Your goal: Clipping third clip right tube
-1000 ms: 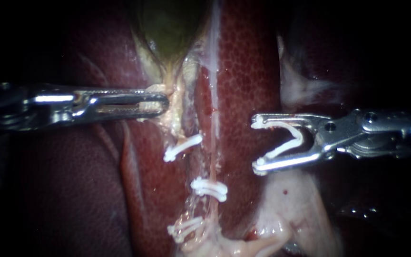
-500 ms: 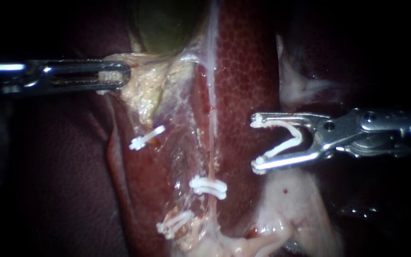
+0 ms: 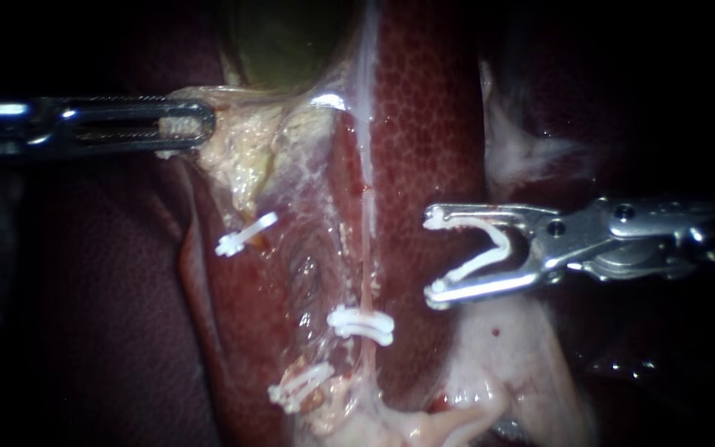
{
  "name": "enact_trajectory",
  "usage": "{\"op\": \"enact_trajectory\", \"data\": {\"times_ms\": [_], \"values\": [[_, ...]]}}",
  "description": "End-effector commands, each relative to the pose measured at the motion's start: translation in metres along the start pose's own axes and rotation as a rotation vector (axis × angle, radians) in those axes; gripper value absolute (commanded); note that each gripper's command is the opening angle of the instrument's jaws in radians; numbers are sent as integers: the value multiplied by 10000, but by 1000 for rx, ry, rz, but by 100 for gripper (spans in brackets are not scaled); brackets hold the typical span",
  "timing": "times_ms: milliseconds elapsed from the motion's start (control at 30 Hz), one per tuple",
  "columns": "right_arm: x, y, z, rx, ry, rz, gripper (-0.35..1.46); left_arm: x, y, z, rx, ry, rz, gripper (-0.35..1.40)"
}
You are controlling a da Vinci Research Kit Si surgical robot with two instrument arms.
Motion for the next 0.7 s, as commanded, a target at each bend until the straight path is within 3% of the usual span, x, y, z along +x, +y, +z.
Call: {"op": "enact_trajectory", "data": {"times_ms": [33, 233, 367, 567, 700], "values": [[-8, 3, 5, -3, -17, 20, 58, 1, 0, 1, 0, 0, 0, -33], [-50, 22, 28, -17, -65, 77, 58, 2, 0, 2, -1, -1, 1, -33], [-72, 34, 42, -27, -76, 126, 58, 2, 0, 2, -2, -1, 1, -33], [-93, 45, 59, -34, -98, 194, 58, 3, -1, 3, -3, -1, 1, -33], [-94, 49, 68, -40, -96, 211, 58, 4, -1, 4, -3, -2, 2, -33]]}}
